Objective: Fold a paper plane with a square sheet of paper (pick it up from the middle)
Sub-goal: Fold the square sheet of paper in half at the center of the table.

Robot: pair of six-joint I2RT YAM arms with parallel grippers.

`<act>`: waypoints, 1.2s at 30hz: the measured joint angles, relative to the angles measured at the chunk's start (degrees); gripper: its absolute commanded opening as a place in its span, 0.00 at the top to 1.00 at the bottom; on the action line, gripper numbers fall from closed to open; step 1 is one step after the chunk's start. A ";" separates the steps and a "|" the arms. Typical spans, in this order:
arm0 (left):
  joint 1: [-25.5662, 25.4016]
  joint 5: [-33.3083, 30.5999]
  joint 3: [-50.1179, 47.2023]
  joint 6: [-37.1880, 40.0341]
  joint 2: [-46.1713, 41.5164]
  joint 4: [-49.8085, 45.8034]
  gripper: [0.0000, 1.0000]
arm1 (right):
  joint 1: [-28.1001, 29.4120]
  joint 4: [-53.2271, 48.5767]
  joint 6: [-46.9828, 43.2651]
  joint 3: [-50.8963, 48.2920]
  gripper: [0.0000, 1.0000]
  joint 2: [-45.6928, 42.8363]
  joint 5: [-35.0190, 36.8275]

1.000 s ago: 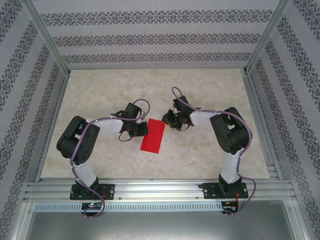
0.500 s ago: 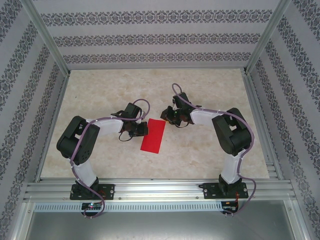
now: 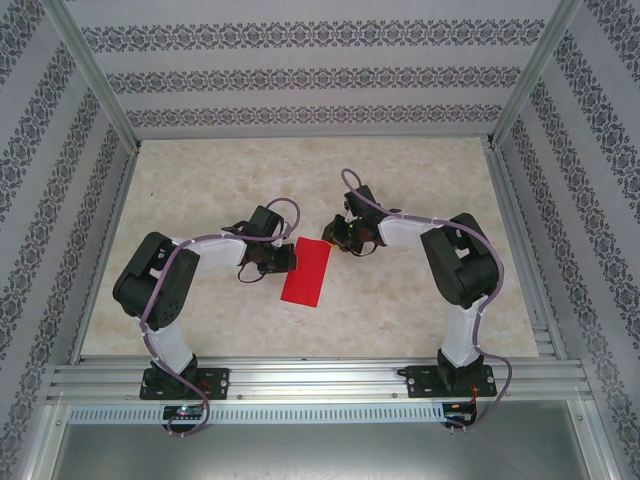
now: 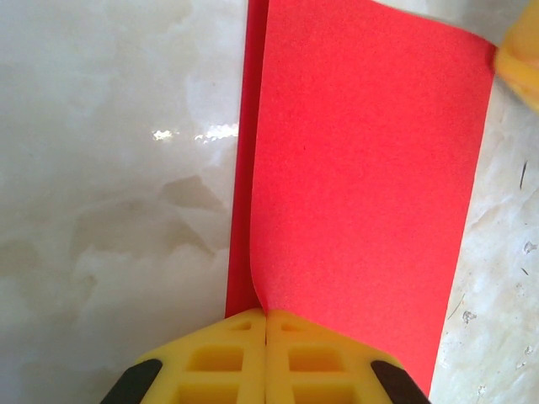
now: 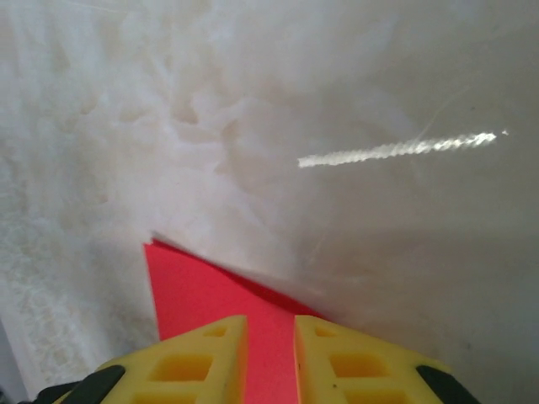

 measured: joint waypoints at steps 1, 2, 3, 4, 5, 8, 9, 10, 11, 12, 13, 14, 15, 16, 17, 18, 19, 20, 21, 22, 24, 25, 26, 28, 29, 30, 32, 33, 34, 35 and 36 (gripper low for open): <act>0.00 0.00 0.00 0.00 0.00 0.00 0.93 | 0.02 0.09 0.02 0.00 0.77 -0.81 -0.15; 0.00 -0.02 0.00 0.00 0.00 0.00 0.93 | 0.24 0.46 0.26 0.00 0.77 -1.70 -0.24; 0.00 -0.02 0.00 -0.02 0.00 0.00 0.93 | 0.42 1.31 0.79 -0.17 0.77 -2.49 -0.48; 0.00 -0.02 0.00 0.00 0.00 0.00 0.93 | 0.70 2.84 1.46 -0.63 0.77 -3.08 -0.76; 0.00 -0.02 0.00 0.00 0.00 0.00 0.93 | 1.16 4.87 2.43 -1.53 0.77 -3.72 -1.14; 0.00 -0.02 0.00 0.00 0.00 0.00 0.93 | 2.73 8.02 4.52 -3.63 0.76 -3.91 -1.25; 0.00 -0.02 0.00 0.00 0.00 0.00 0.93 | 3.28 8.46 5.05 -4.20 0.76 -3.58 -1.25; 0.00 -0.02 0.00 0.00 0.00 0.00 0.93 | 3.82 8.76 5.22 -4.59 0.77 -3.04 -1.20; 0.00 -0.02 0.00 0.00 0.00 -0.02 0.93 | 4.24 8.74 5.40 -4.68 0.76 -2.45 -1.07; 0.00 -0.02 0.00 0.02 0.00 -0.02 0.93 | 4.70 8.72 5.44 -4.70 0.76 -1.75 -0.66; 0.00 -0.02 0.00 0.04 0.00 -0.02 0.93 | 5.18 8.55 5.44 -4.70 0.76 -1.05 -0.04; 0.00 -0.04 0.00 0.11 0.00 -0.02 0.93 | 5.49 8.57 5.53 -4.90 0.77 -0.61 0.35; 0.00 -0.02 0.00 0.13 0.00 -0.02 0.93 | 5.66 8.61 5.68 -5.27 0.76 -0.31 0.76; 0.00 -0.04 0.00 0.13 0.00 -0.02 0.93 | 5.90 8.50 5.90 -5.66 0.76 -0.13 0.96; 0.00 -0.02 0.00 0.13 0.00 -0.02 0.93 | 5.92 8.57 6.10 -5.97 0.76 -0.07 1.16; 0.00 -0.04 0.02 0.15 0.00 -0.02 0.93 | 5.88 8.63 6.12 -5.99 0.76 -0.13 1.18; 0.00 -0.02 0.02 0.15 0.00 -0.04 0.93 | 5.86 8.55 6.10 -5.99 0.76 -0.33 1.38; 0.00 -0.04 0.02 0.15 0.00 -0.04 0.93 | 5.86 8.41 6.08 -6.08 0.76 -0.52 1.40; 0.00 -0.02 0.02 0.15 0.00 -0.04 0.93 | 5.86 7.96 6.05 -6.14 0.76 -0.96 1.57; 0.00 -0.04 0.02 0.15 0.00 -0.04 0.93 | 5.86 7.32 6.01 -6.36 0.75 -1.79 1.70; 0.00 -0.02 0.04 0.15 0.00 -0.04 0.93 | 5.90 6.51 5.97 -7.08 0.75 -4.13 1.86; 0.00 -0.04 0.07 0.15 0.00 -0.07 0.93 | 5.92 6.43 5.97 -7.61 0.75 -5.75 1.90; 0.00 -0.02 0.07 0.15 0.00 -0.07 0.93 | 6.03 6.67 6.01 -8.15 0.75 -7.19 1.90; 0.00 -0.02 0.07 0.15 0.00 -0.07 0.93 | 6.47 7.87 6.14 -9.66 0.75 -9.60 1.86; 0.00 -0.04 0.07 0.15 0.00 -0.07 0.93 | 6.75 8.57 6.29 -10.43 0.75 -10.08 1.86; 0.00 -0.02 0.07 0.15 0.00 -0.07 0.93 | 7.19 9.46 6.54 -11.39 0.75 -10.25 1.84; 0.00 -0.02 0.07 0.15 0.00 -0.07 0.93 | 8.28 10.91 7.04 -13.73 0.75 -10.10 1.84; 0.00 -0.04 0.07 0.15 0.00 -0.09 0.93 | 8.85 11.39 7.50 -15.17 0.75 -9.92 1.84; 0.00 -0.04 0.07 0.17 0.00 -0.09 0.93 | 9.40 11.78 7.85 -16.39 0.76 -9.49 1.81; 0.00 -0.04 0.07 0.17 0.00 -0.09 0.93 | 9.77 11.98 8.04 -17.14 0.76 -8.98 1.79; 0.00 -0.04 0.07 0.17 0.00 -0.09 0.93 | 10.05 12.50 8.24 -17.86 0.76 -8.26 1.79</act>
